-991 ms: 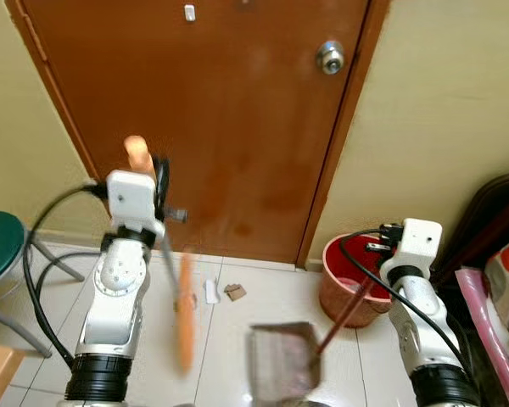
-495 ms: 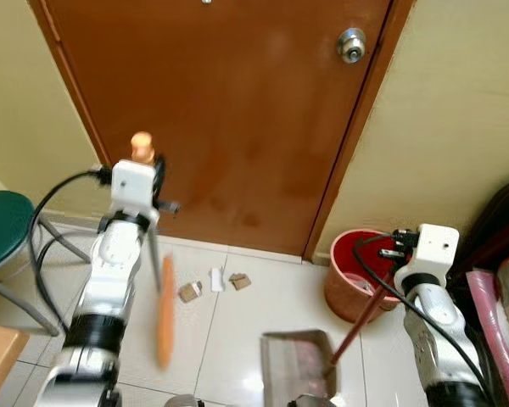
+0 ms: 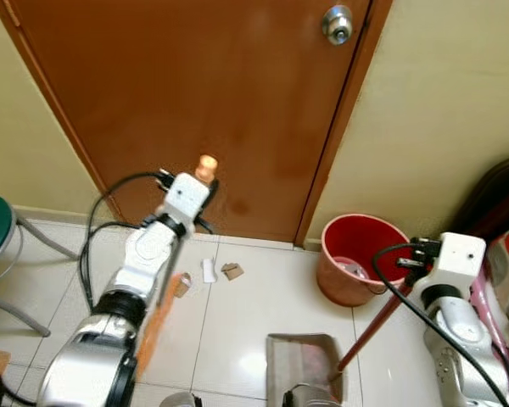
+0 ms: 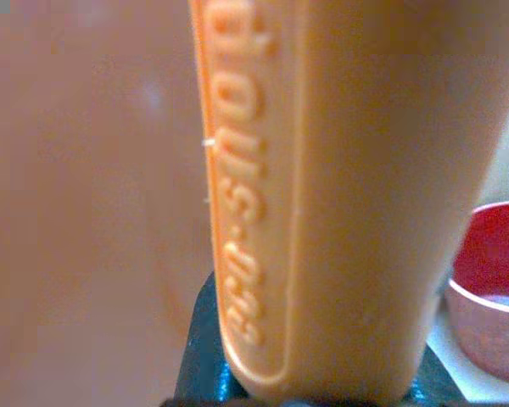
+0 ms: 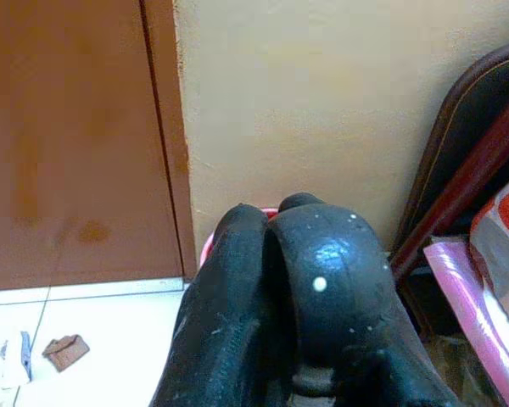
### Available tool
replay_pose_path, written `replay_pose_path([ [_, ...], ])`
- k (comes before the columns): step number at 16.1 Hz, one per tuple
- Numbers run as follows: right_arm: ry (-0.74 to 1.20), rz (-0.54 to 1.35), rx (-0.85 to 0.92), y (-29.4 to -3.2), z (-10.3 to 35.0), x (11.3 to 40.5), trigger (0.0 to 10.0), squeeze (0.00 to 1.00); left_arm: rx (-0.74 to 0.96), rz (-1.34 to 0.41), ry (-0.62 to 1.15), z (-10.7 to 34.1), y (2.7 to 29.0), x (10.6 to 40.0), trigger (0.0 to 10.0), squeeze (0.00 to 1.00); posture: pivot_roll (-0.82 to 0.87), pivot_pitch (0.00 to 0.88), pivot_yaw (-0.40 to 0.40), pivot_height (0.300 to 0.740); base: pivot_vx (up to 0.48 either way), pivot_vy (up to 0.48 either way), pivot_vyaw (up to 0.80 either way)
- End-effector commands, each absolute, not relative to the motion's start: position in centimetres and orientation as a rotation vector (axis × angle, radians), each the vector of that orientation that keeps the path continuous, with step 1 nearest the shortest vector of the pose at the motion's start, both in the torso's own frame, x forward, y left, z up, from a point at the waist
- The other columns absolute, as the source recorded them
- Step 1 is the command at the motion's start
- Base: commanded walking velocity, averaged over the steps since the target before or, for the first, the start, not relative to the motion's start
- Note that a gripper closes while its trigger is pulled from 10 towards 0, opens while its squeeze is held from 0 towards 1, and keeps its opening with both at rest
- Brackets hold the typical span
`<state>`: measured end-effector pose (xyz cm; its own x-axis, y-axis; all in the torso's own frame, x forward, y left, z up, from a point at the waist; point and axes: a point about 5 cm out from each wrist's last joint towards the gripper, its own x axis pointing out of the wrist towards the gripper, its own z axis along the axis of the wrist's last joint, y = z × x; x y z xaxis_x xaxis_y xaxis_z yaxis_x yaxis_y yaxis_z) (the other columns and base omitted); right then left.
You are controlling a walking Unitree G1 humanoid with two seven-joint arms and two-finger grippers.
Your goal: Sweep floor
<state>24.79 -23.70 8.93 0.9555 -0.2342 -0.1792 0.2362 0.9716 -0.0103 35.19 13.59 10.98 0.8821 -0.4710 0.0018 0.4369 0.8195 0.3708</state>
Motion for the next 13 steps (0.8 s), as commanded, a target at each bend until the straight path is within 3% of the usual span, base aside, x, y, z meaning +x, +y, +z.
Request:
replay_pose_path([
  [1, 0.164, -0.251, 0.007, -24.1, 9.8, 24.6, 10.0, 0.00, 0.347, -0.501, -0.117, 11.5, 12.8, 35.5, 10.0, 0.03, -0.23, 0.170, -0.029, 0.740, 0.000, 0.000, 0.00],
  [5, 0.162, -0.247, 0.006, -23.9, 10.2, 24.9, 10.0, 0.00, 0.349, -0.632, -0.105, 10.5, 9.8, 34.8, 10.0, 0.00, -0.22, 0.170, -0.032, 0.740, 0.000, 0.000, 0.00],
  [8, 0.098, -0.269, -0.034, -24.0, 11.3, 27.7, 10.0, 0.00, 0.307, -0.823, -0.085, 8.6, 6.6, 32.6, 10.0, 0.00, -0.13, 0.160, -0.033, 0.740, 0.000, 0.000, 0.00],
  [13, 0.072, -0.273, -0.043, -21.5, 11.1, 30.6, 10.0, 0.00, 0.241, -0.903, -0.124, 8.1, 6.0, 30.5, 10.0, 0.00, -0.05, 0.146, -0.010, 0.740, 0.000, 0.000, 0.00],
])
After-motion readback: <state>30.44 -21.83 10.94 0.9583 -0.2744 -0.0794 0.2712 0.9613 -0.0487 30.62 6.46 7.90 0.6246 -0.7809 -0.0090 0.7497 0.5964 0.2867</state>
